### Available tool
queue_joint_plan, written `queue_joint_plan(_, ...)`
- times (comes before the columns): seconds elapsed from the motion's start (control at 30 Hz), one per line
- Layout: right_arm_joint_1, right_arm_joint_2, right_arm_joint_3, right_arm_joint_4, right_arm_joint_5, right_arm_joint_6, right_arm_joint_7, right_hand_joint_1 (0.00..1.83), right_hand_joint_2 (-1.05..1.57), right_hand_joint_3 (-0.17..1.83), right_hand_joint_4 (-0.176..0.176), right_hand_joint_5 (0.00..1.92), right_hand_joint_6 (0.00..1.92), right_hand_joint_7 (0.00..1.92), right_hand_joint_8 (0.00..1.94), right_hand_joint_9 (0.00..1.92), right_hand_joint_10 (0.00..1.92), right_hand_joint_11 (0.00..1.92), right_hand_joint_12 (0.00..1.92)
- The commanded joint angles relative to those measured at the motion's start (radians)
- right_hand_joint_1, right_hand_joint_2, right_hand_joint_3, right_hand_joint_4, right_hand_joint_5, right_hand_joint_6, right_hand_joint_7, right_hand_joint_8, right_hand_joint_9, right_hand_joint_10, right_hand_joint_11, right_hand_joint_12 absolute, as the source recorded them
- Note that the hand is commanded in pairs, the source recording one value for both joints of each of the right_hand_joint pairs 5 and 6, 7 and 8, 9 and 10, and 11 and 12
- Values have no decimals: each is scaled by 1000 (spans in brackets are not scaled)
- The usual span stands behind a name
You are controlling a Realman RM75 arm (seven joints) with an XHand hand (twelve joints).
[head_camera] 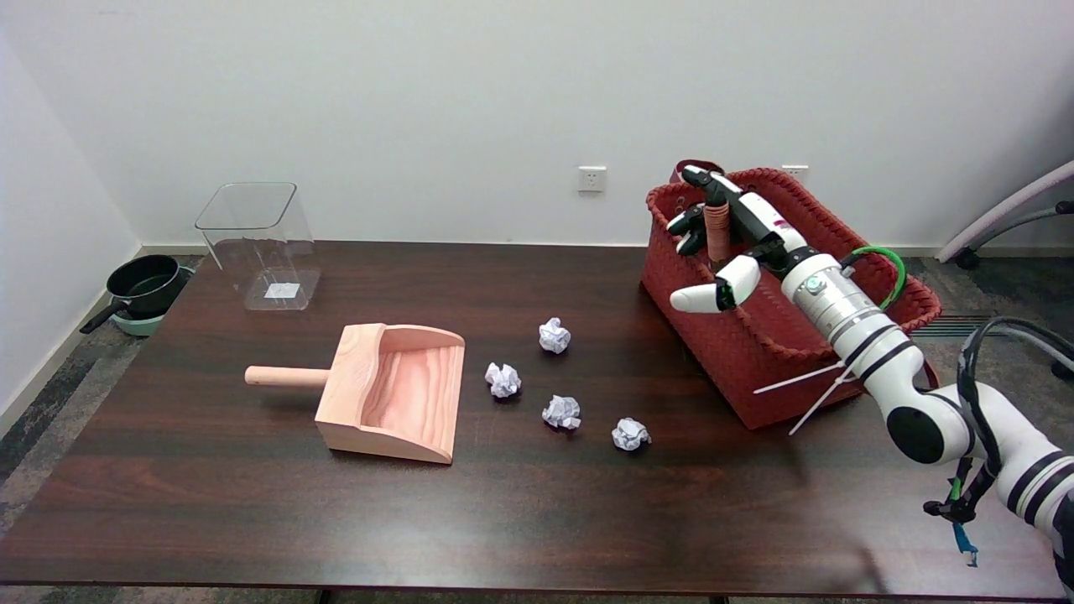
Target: Pick up the broom in the basket.
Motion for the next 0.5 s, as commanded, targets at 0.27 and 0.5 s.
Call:
queue_joint_plan(0.27, 5, -24, -35, 36, 0, -93, 0, 1164, 101, 949, 0, 883, 883, 1279, 1279, 1397, 1397, 1273, 1273)
queue_joint_plan(0.5, 6, -31, -40, 39, 42, -132, -5, 1116, 528, 794, 0, 1169, 1169, 1451, 1451, 1531, 1531, 1424, 1424)
